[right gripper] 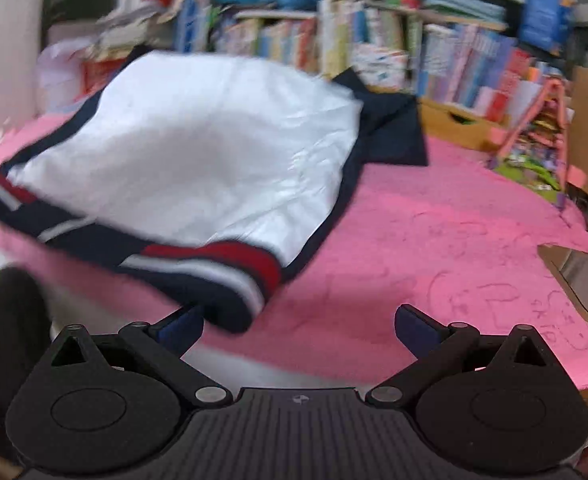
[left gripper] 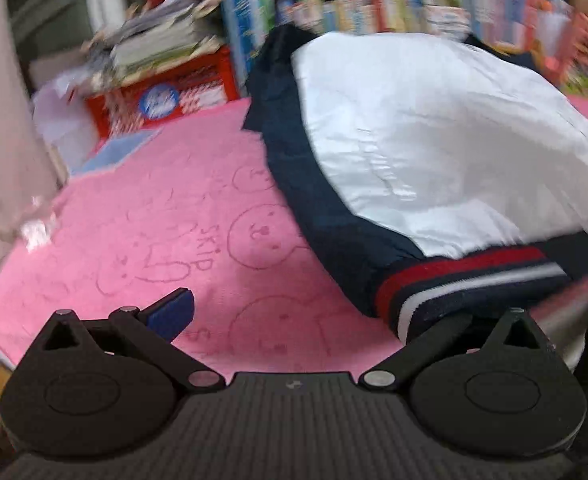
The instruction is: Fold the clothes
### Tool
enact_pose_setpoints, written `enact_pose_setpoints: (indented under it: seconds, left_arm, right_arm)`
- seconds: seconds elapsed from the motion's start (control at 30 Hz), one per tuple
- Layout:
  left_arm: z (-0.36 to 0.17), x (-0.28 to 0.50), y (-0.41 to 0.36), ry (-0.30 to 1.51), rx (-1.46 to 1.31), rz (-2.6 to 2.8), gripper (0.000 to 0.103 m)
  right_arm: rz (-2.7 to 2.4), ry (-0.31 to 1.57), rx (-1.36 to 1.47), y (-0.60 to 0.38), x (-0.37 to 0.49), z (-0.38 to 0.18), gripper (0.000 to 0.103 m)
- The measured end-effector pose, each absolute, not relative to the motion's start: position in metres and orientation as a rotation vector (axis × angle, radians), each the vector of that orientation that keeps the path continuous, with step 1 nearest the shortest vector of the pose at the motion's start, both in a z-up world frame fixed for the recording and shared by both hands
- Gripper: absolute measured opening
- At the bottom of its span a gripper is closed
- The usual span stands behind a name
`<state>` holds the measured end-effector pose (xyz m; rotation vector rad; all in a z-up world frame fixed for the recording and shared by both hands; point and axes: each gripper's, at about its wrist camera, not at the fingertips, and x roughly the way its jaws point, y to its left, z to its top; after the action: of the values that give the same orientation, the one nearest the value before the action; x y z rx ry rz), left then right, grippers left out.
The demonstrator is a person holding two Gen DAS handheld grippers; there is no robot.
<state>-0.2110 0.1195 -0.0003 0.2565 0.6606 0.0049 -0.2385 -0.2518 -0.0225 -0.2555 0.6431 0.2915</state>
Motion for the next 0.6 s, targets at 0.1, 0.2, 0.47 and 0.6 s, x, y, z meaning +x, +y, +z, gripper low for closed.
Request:
enact_pose_setpoints:
  seconds: [0.1, 0.2, 0.47, 0.6]
  left_arm:
    - [-0.003, -0.230, 0.114, 0.657, 0.371, -0.041, 0.103]
    - [-0.006, -0.236, 0.111, 0.638, 0.414, -0.057, 0.103]
    - [0.013, -0.206, 0.136, 0.586, 0.113, -0.062, 0.103]
    - [0.011, -0.185, 0.148, 0.616, 0.034, -0.018, 0.103]
  right_arm:
    - [0.255, 0.618, -0.300, -0.261, -0.248, -0.010, 0.103]
    - [0.246, 0.573, -0.241, -0.268, -0.244, -0.001, 0.103]
    - [0.349, 0.524, -0.197, -0.248, -0.227, -0.008, 0.102]
    - [0.442, 0.480, -0.307, -0.237, -0.244, -0.010, 0.103]
